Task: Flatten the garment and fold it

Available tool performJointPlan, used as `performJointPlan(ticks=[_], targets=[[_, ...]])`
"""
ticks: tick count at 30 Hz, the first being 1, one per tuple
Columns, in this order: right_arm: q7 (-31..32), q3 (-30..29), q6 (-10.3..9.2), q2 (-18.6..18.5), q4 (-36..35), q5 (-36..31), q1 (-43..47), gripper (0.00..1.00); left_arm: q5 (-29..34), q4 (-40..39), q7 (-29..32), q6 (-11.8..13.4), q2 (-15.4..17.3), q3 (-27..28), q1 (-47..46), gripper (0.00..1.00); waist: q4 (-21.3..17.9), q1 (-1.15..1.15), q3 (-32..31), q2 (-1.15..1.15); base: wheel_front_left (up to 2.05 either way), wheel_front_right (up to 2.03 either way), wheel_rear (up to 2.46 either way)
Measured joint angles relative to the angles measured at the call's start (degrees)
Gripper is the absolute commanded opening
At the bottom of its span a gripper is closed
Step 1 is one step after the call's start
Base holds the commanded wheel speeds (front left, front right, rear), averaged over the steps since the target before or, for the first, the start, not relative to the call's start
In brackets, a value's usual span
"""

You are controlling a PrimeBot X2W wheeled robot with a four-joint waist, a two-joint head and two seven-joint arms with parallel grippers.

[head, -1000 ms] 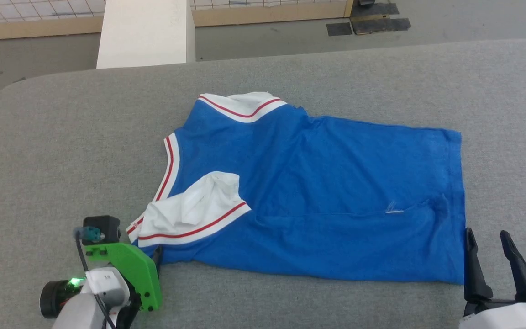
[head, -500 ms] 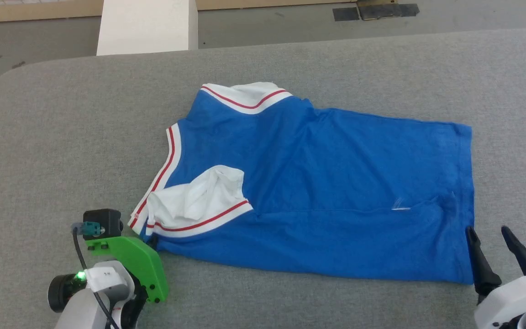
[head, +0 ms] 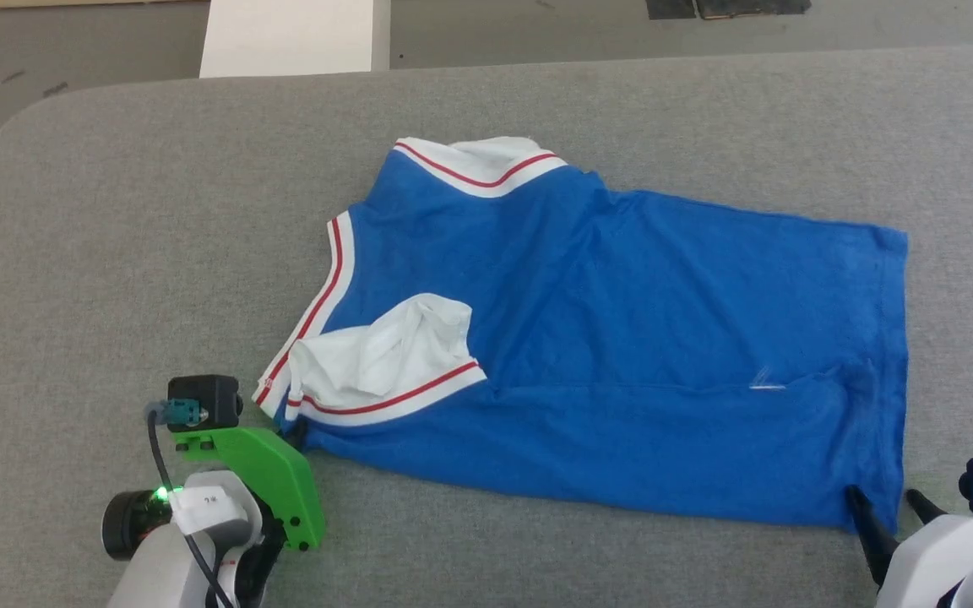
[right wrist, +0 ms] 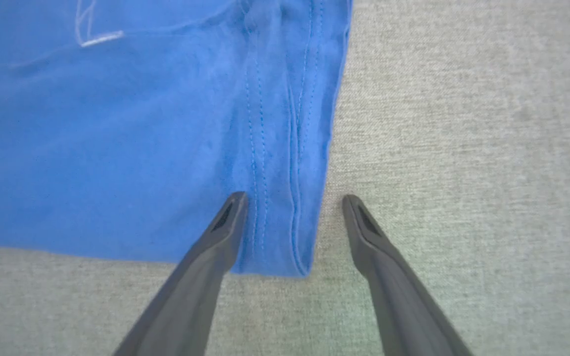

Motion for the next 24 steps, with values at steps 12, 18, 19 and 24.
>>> performJointPlan(ticks=[12, 18, 19, 24], targets=[[5.1, -4.2, 0.01, 3.1, -0.5, 1.5, -1.7, 0.0, -1.1, 0.1, -1.6, -0.3, -0.8, 0.2, -1.6, 0.0, 0.8, 0.0, 1.1, 0.0, 0.0, 0.0, 0.0], [5.1, -5.6, 0.01, 3.2, -1.6, 1.5, -1.7, 0.0, -3.2, -1.2, -4.5, -0.3, -1.7, 1.7, 0.0, 0.0, 0.8, 0.0, -0.7, 0.0, 0.0, 0.0, 0.0], [5.2, -6.0, 0.01, 3.0, -2.0, 1.5, -1.7, 0.0, -3.4, -1.9, -5.0, -0.2, -1.8, 2.0, 0.8, 0.0, 0.8, 0.0, -1.1, 0.0, 0.0, 0.0, 0.0], [6.8, -8.2, 0.02, 1.5, -4.0, 1.3, -1.8, 0.0, -5.4, -5.8, -5.5, 1.0, -3.0, 3.4, 6.2, 0.0, 0.6, 0.0, -3.3, 0.0, 0.0, 0.0, 0.0]])
